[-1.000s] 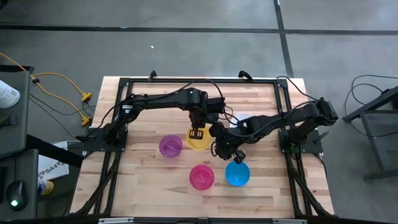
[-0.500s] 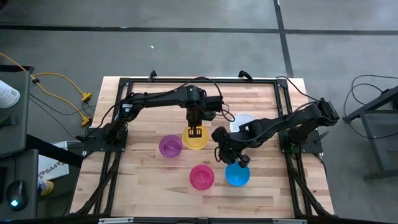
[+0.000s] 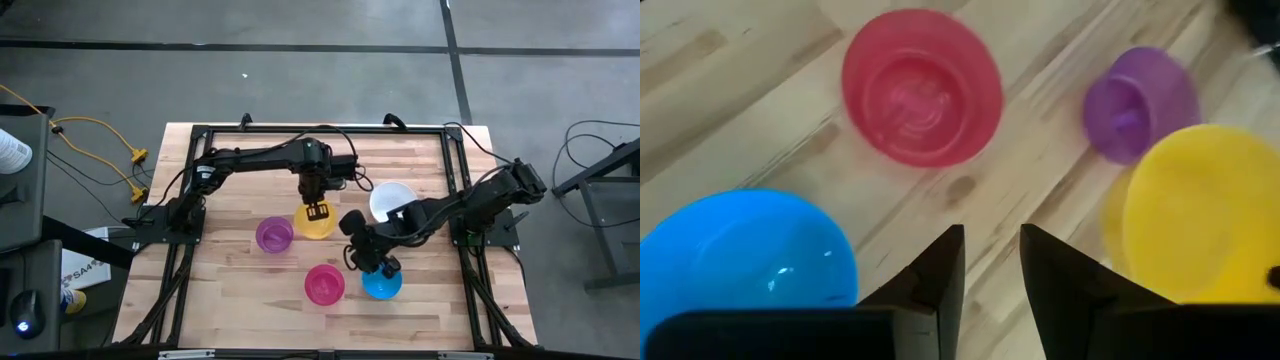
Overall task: Nest bowls inside each other
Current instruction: Stack the yellow bowl on top of the white bowl
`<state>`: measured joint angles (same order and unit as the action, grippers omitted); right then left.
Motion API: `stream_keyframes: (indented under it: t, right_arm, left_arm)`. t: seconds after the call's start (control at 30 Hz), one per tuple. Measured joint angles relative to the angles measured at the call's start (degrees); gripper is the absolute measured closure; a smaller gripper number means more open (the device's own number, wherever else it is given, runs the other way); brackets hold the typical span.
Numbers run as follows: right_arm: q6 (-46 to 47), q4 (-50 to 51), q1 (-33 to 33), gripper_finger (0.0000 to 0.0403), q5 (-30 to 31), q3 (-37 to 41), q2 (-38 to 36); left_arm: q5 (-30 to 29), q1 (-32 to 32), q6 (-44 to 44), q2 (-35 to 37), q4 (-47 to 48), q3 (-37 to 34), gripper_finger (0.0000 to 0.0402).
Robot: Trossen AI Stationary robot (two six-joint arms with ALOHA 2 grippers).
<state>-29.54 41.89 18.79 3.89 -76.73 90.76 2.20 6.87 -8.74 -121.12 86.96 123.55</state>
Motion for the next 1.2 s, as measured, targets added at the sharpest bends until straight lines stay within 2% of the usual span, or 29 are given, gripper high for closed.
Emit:
stream_keyframes:
  t: [0.47, 0.77, 1.0, 1.1, 1.2]
  right_arm:
    - [7.3, -5.5, 0.0, 0.031, 1.3, 0.0, 0.4]
    - [8.7, -5.3, 1.7, 0.031, 8.1, 0.0, 1.7]
    - [10.0, -5.3, 5.0, 0.031, 15.3, 0.0, 1.9]
    - [12.8, -5.3, 4.6, 0.031, 16.1, 0.0, 2.2]
    - [16.1, -4.7, 3.9, 0.031, 19.9, 0.0, 2.3]
  left_arm:
    - [0.2, -0.1, -10.9, 0.0, -3.7, -0.1, 0.0401]
    - [2.0, 0.4, -16.1, 0.0, -3.3, -0.1, 0.0401]
    - [6.9, 4.1, -23.2, 0.0, -7.6, -0.1, 0.0401]
    - [8.6, 4.6, -26.8, 0.0, -11.0, -0.1, 0.0401]
    - [9.4, 4.3, -29.8, 0.0, -13.6, -0.1, 0.0401]
